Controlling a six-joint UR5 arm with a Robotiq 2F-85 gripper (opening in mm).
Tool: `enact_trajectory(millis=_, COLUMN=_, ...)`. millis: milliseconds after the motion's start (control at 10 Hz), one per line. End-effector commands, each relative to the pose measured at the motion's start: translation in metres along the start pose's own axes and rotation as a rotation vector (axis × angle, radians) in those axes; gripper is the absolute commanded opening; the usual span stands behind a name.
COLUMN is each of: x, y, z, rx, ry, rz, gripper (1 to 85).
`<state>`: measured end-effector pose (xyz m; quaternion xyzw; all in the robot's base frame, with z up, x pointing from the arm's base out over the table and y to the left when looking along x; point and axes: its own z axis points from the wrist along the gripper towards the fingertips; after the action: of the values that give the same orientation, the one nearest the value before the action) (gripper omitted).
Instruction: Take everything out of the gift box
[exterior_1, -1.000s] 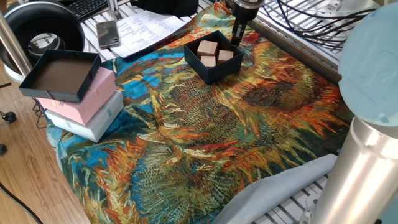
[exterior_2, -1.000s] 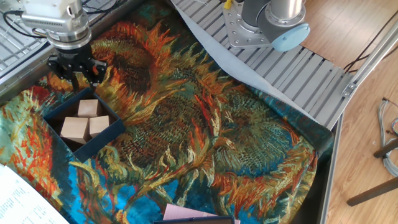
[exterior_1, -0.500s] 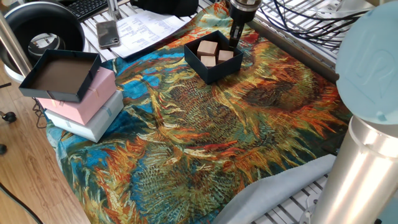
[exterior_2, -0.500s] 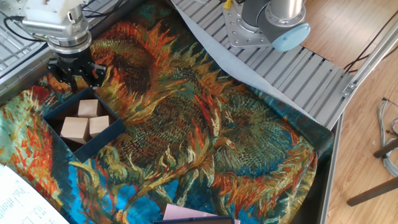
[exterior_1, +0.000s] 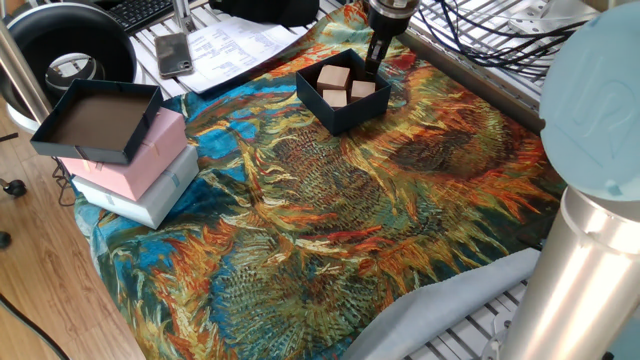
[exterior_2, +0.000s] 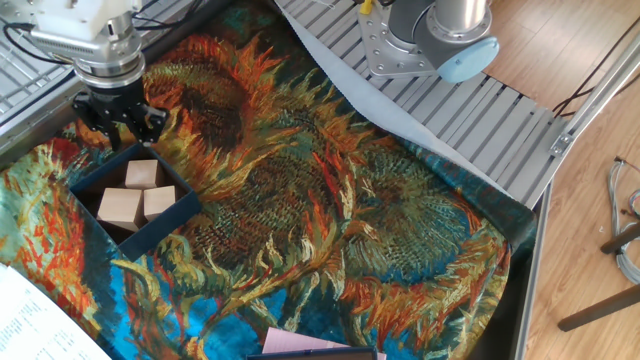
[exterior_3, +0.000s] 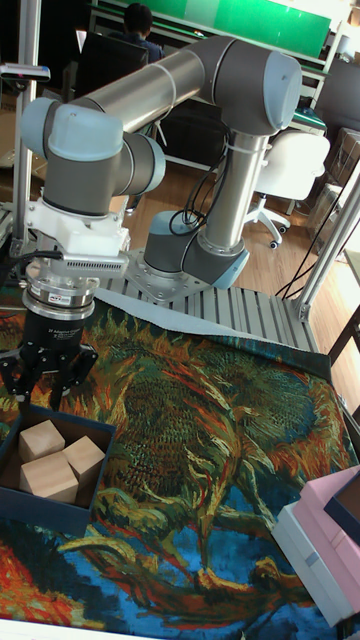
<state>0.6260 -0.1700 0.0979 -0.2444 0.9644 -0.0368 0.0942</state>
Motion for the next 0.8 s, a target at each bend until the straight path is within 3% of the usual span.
enact_trajectory(millis=0, x=-0.005, y=0.002, z=0.0, rx=-0.013, ry=-0.019, rz=0.02, gripper=44.0)
enact_trajectory(millis=500, x=-0.015, y=-0.001, z=0.013, rx=-0.01, ry=-0.032, rz=-0.028, gripper=45.0)
enact_trajectory(millis=700, x=-0.017, y=0.003, z=0.02, rx=-0.042, ry=-0.048, rz=-0.031, gripper=48.3)
